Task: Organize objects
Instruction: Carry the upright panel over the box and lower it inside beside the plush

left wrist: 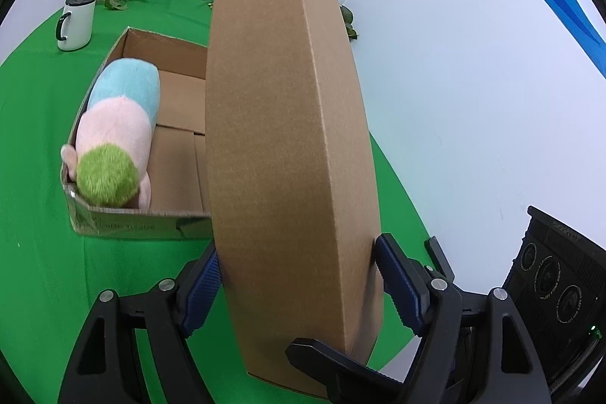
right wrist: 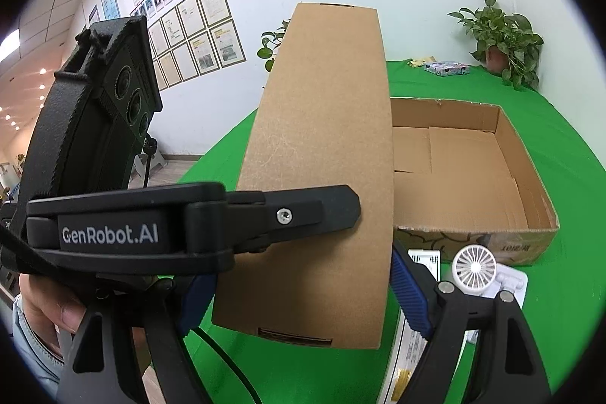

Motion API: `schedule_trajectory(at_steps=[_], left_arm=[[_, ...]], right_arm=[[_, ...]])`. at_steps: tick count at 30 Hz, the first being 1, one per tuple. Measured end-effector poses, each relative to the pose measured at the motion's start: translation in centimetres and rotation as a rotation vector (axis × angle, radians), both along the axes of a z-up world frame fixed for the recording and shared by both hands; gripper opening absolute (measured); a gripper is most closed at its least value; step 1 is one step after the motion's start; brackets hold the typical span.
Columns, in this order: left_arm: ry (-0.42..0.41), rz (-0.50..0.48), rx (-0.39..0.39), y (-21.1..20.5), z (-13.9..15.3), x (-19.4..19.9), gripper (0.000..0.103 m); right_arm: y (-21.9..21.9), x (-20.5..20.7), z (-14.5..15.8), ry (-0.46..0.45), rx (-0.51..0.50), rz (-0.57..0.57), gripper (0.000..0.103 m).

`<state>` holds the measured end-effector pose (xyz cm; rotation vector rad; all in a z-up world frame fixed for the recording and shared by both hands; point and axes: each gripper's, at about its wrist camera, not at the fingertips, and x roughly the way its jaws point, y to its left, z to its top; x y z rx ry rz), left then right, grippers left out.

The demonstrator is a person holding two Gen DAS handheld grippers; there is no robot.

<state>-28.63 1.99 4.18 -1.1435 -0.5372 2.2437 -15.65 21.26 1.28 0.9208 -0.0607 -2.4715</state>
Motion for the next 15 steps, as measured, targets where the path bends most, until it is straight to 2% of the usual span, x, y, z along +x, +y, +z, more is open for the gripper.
schedule_trajectory(at_steps=[3, 7, 15], left_arm=[[0.002, -0.003, -0.013, -0.3, 0.4, 0.5, 0.075], [-0.009, 0.001, -0.014, -0.9, 0.5, -2.9, 0.076], [-0.070, 0.004, -0.020, -0.2, 2.1, -6.2, 0.076]], right_arm=[[-0.2, -1.2, 0.7, 0.000, -0.002, 0.004, 0.082], [-0.5, -2.9, 1.4, -0.009, -0.003, 0.007, 0.082], [-1.0, -7.2, 1.2, -0.077, -0.003, 0.013, 0.082]])
